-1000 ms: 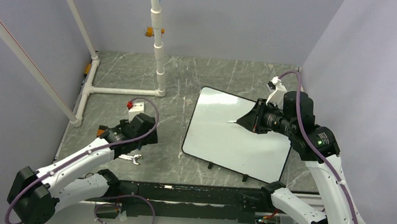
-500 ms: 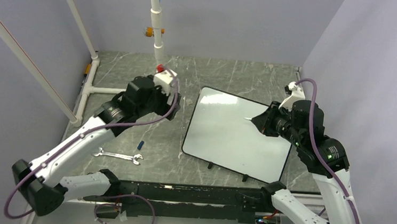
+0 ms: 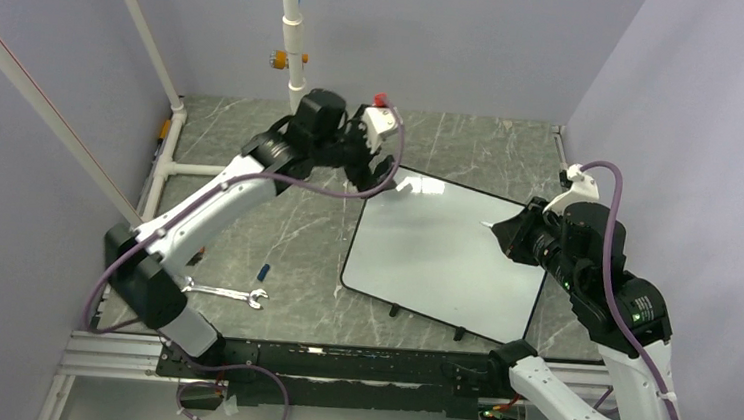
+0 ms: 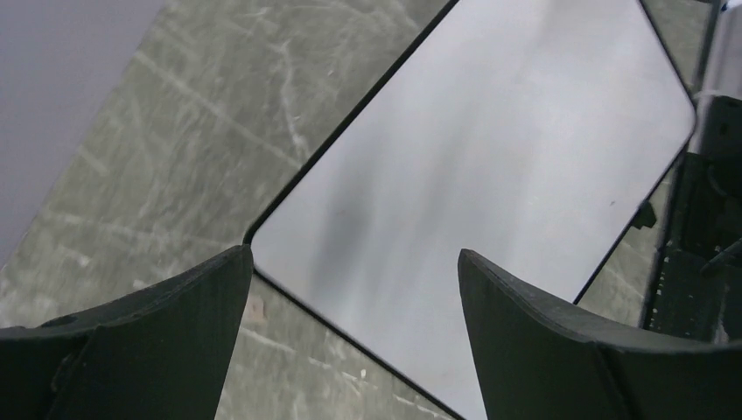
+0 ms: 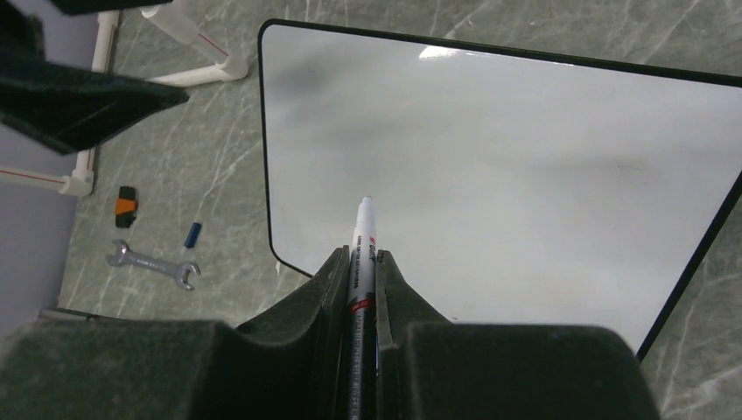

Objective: Write a sentence on the whiteboard

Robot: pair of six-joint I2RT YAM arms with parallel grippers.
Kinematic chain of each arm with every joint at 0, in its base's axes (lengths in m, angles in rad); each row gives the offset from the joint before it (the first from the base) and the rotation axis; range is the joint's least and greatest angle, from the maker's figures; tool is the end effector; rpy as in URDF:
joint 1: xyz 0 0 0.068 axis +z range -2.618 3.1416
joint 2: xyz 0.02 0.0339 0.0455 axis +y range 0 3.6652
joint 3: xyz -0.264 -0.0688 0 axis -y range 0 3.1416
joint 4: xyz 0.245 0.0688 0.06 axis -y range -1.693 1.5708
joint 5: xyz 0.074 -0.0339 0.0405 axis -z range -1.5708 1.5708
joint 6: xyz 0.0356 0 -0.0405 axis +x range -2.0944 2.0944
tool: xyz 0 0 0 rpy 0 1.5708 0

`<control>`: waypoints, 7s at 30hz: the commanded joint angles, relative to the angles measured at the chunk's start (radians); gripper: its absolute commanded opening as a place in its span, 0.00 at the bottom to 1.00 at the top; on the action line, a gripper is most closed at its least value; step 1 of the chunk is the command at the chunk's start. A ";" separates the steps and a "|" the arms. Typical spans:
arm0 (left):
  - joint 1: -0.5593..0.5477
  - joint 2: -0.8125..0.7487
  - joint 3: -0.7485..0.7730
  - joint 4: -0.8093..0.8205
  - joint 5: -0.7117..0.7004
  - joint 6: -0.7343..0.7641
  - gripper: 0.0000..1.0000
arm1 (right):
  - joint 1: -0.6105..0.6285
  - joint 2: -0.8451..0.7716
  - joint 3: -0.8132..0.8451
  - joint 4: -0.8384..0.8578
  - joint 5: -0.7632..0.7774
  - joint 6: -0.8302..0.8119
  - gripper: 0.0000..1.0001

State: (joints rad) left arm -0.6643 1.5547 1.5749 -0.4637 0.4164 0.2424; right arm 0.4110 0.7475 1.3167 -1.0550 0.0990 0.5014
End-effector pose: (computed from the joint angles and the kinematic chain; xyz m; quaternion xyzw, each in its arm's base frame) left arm 0.2712 -0.2307 0.3967 0.4615 0.6951 -0.2803 0.4746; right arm 0.0905 0.0356 0.4245 0.0642 0.8533 0.1891 0.4816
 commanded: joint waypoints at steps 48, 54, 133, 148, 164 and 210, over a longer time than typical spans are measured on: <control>0.010 0.491 0.498 -0.162 0.231 -0.075 0.98 | -0.001 -0.006 0.060 -0.005 -0.067 0.048 0.00; 0.010 0.541 0.542 -0.180 0.253 -0.080 0.99 | -0.001 -0.003 0.063 -0.014 -0.059 0.040 0.00; 0.068 0.476 0.366 -0.464 0.476 -0.065 0.50 | 0.000 0.056 -0.019 0.055 -0.169 0.055 0.00; 0.064 0.483 0.378 -0.469 0.466 -0.071 0.23 | 0.000 0.034 -0.031 0.059 -0.166 0.059 0.00; 0.001 0.351 0.351 -0.463 0.286 -0.060 0.00 | 0.000 -0.031 -0.174 0.183 -0.237 -0.005 0.00; -0.009 0.159 0.143 -0.358 0.084 -0.090 0.00 | 0.916 0.249 -0.200 0.401 0.691 0.043 0.00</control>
State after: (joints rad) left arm -0.6827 1.7401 1.7260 -0.9024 0.7185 0.0566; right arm 1.3155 1.0187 1.1492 -0.7921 0.7799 0.5465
